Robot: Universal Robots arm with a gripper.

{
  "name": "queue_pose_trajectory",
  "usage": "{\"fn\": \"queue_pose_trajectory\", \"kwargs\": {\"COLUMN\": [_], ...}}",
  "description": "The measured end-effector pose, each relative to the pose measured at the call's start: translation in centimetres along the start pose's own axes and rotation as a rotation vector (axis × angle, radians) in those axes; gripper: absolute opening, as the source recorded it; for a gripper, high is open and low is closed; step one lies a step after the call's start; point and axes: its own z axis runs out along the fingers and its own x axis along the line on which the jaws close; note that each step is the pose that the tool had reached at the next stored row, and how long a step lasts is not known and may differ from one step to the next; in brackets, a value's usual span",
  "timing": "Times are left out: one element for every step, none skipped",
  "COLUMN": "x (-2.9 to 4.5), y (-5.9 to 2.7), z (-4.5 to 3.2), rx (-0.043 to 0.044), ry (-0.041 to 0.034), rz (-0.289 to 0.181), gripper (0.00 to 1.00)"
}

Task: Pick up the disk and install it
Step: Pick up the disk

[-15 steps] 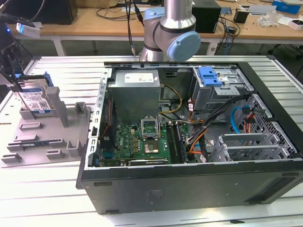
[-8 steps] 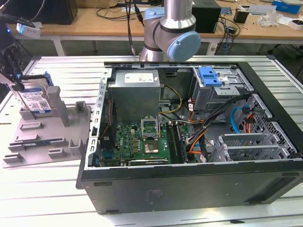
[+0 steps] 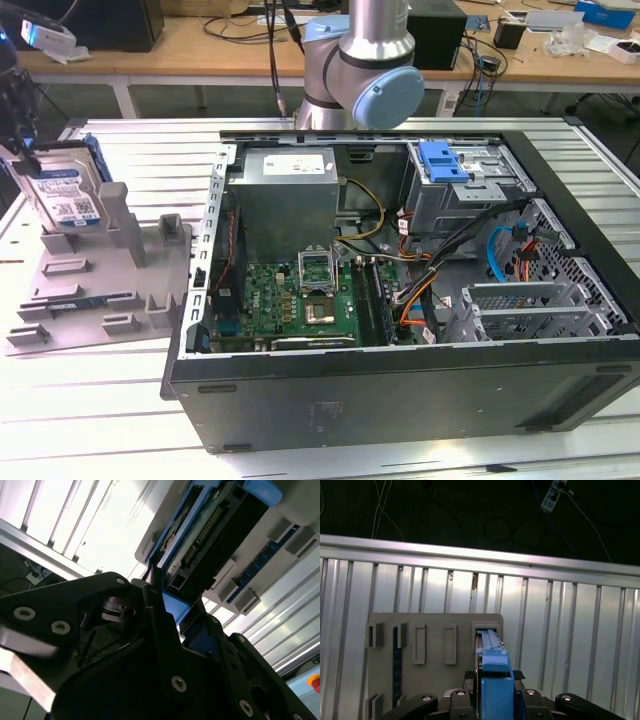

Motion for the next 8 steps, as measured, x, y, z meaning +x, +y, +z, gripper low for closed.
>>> {"fn": "queue_pose_trajectory", "kwargs": {"x": [0.0,0.0,0.0,0.0,0.0,0.0,-0.01,-0.01], "y": [0.0,0.01,0.02,0.03,0.03,0.03,0.04,0.05], "z": [-0.24,-0.47,-0.82,-1.04,-1.25,-1.49,-1.87,-2.1], "rx": [0.0,0.0001,0.0001,0.0001,0.0,0.0001,0.0001,0.0001], "ry": [0.0,-0.0001,-0.0001,-0.0002,-0.0001,-0.0002,-0.0002,-0.0002], "rz": [0.0,0.0,0.0,0.0,0.0,0.0,0.0,0.0], "gripper": [0.37,0.37,0.37,0.37,0.37,0.37,0.37,0.37]}}
